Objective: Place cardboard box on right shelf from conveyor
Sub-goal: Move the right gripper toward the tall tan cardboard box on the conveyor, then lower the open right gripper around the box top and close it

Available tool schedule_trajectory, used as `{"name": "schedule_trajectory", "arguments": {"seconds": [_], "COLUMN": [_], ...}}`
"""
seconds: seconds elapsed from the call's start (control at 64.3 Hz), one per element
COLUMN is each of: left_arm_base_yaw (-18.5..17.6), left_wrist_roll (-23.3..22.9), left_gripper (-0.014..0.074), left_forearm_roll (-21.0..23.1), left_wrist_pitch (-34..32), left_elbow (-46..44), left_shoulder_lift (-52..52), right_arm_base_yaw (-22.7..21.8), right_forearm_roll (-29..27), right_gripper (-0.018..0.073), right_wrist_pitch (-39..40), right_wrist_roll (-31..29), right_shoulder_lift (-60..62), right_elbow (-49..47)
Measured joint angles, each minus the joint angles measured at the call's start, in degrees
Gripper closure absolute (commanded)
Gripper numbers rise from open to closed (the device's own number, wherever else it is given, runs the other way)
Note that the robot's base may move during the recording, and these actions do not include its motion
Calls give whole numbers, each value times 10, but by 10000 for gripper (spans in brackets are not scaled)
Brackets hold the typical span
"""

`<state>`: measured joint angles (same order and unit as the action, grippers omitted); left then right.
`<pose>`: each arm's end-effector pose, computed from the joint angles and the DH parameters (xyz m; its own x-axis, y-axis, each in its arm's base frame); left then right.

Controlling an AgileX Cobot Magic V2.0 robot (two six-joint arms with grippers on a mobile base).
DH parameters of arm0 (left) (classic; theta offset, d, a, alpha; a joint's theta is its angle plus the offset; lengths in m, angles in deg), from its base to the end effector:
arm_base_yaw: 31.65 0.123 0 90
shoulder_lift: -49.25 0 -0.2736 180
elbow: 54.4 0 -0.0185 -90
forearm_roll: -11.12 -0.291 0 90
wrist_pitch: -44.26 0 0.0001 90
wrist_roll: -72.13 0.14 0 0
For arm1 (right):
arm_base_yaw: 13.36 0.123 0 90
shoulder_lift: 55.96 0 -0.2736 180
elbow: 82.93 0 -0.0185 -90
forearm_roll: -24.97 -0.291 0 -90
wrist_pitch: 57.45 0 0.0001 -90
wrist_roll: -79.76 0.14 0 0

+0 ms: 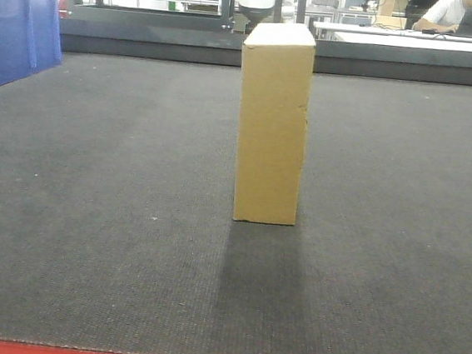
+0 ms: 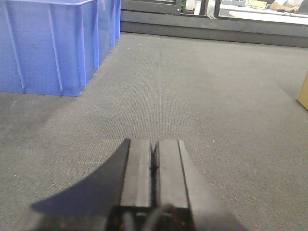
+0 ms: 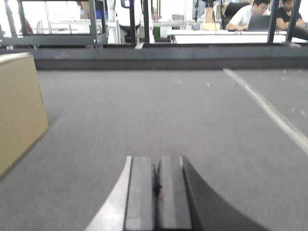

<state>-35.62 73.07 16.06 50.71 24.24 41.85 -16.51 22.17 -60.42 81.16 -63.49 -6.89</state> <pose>0.1571 -0.0123 0.1907 -0.0483 -0.0660 -0.9966 0.0757 0.9947 -0.0696 0.1554 -0.0082 0.2182 0.0640 0.0698 -0.9955 0.0479 0.9962 0.0729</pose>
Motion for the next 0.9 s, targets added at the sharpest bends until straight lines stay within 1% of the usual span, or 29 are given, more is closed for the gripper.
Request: {"name": "schedule_trajectory", "arguments": {"seconds": [0.047, 0.109, 0.156, 0.187, 0.233, 0.295, 0.373, 0.482, 0.56, 0.715, 0.824, 0.84, 0.902], "left_arm_base_yaw": [0, 0, 0, 0, 0, 0, 0, 0, 0, 0, 0, 0, 0], "left_wrist_roll": [0, 0, 0, 0, 0, 0, 0, 0, 0, 0, 0, 0, 0], "left_gripper": [715, 715, 715, 715, 715, 715, 715, 715, 715, 715, 715, 715, 715], "left_forearm_roll": [0, 0, 0, 0, 0, 0, 0, 0, 0, 0, 0, 0, 0], "left_wrist_pitch": [0, 0, 0, 0, 0, 0, 0, 0, 0, 0, 0, 0, 0], "left_elbow": [0, 0, 0, 0, 0, 0, 0, 0, 0, 0, 0, 0, 0], "left_shoulder_lift": [0, 0, 0, 0, 0, 0, 0, 0, 0, 0, 0, 0, 0], "right_arm_base_yaw": [0, 0, 0, 0, 0, 1, 9, 37, 66, 144, 209, 224, 255], "right_forearm_roll": [0, 0, 0, 0, 0, 0, 0, 0, 0, 0, 0, 0, 3], "right_gripper": [496, 438, 361, 294, 162, 26, -82, -55, -54, -54, -54, -54, -53], "right_wrist_pitch": [-12, -28, -32, -36, -40, -46, -52, -65, -92, -181, -243, -254, -288], "right_wrist_roll": [0, 0, 0, 0, 0, 0, 0, 0, 0, 0, 4, 8, 30], "right_shoulder_lift": [0, -2, -12, -27, -53, -90, -137, -207, -268, -416, -528, -548, -606], "right_elbow": [-26, -67, -95, -114, -141, -171, -205, -262, -312, -439, -540, -565, -621]}}
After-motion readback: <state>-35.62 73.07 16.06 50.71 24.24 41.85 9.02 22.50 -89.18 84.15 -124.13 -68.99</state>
